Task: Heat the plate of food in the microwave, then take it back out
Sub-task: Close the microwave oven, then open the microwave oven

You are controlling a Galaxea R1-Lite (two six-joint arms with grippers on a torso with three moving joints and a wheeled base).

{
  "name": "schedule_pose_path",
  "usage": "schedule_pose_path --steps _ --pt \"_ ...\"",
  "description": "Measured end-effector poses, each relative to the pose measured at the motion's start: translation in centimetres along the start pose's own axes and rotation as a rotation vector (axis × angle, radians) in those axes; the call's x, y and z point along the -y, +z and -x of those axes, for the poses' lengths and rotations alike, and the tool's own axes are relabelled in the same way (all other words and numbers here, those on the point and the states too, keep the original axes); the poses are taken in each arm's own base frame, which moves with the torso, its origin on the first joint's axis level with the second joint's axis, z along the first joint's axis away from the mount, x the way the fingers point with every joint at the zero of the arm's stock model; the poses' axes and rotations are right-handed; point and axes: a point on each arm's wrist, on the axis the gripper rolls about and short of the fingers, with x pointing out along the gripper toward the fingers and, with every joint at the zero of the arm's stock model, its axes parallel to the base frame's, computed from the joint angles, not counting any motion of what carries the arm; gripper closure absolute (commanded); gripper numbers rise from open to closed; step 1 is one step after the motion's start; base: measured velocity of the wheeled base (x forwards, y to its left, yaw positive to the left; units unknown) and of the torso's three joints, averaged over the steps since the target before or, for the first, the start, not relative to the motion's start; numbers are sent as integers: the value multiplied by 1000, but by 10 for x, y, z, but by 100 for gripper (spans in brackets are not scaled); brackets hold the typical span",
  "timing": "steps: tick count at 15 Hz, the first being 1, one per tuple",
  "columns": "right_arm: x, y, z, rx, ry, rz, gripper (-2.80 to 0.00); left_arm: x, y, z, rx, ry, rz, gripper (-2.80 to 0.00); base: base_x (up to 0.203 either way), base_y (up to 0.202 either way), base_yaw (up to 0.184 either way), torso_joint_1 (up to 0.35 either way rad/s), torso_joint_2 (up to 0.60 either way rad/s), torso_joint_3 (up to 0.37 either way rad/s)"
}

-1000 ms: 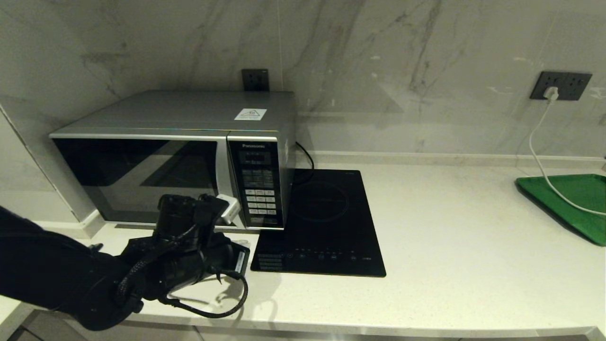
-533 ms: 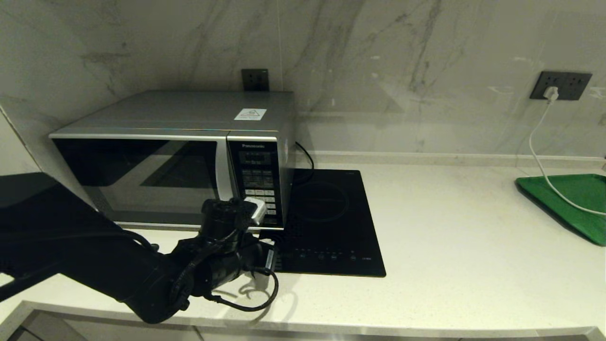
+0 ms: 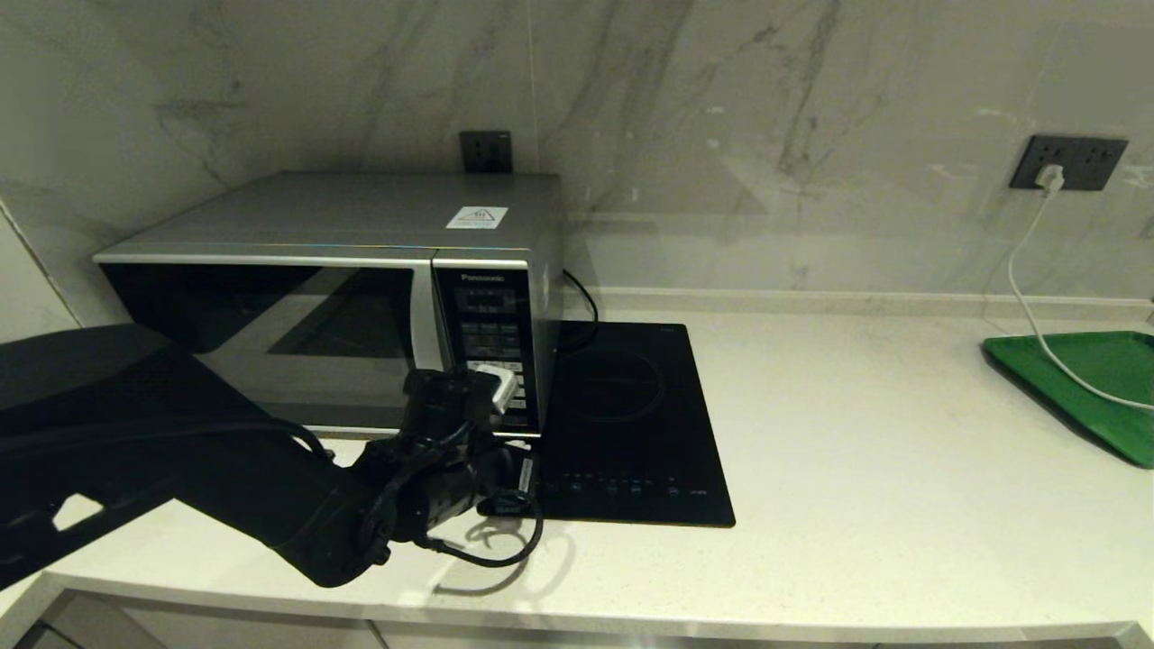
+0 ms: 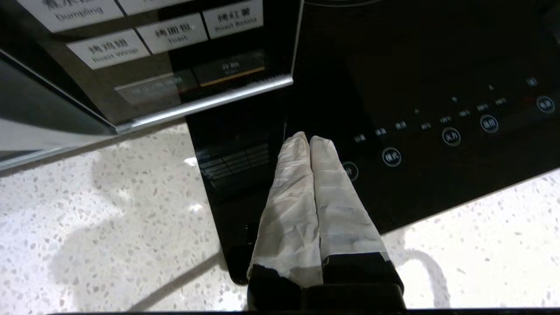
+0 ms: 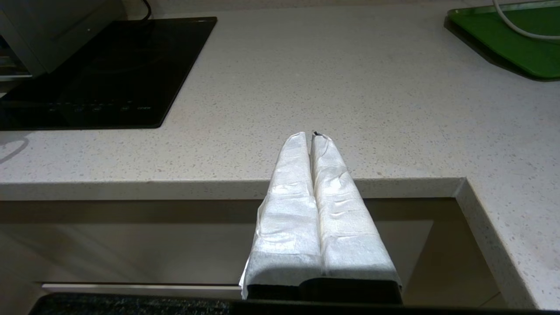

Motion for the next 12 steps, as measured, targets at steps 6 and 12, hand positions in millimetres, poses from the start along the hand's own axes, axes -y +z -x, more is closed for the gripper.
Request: schedule_pose_path --steps 6,12 --pt "0 0 0 1 0 0 0 -5 -2 -4 -8 18 9 0 0 0 0 0 0 0" --pt "0 0 0 0 0 0 0 -16 -3 -7 -14 43 24 0 0 0 0 0 0 0"
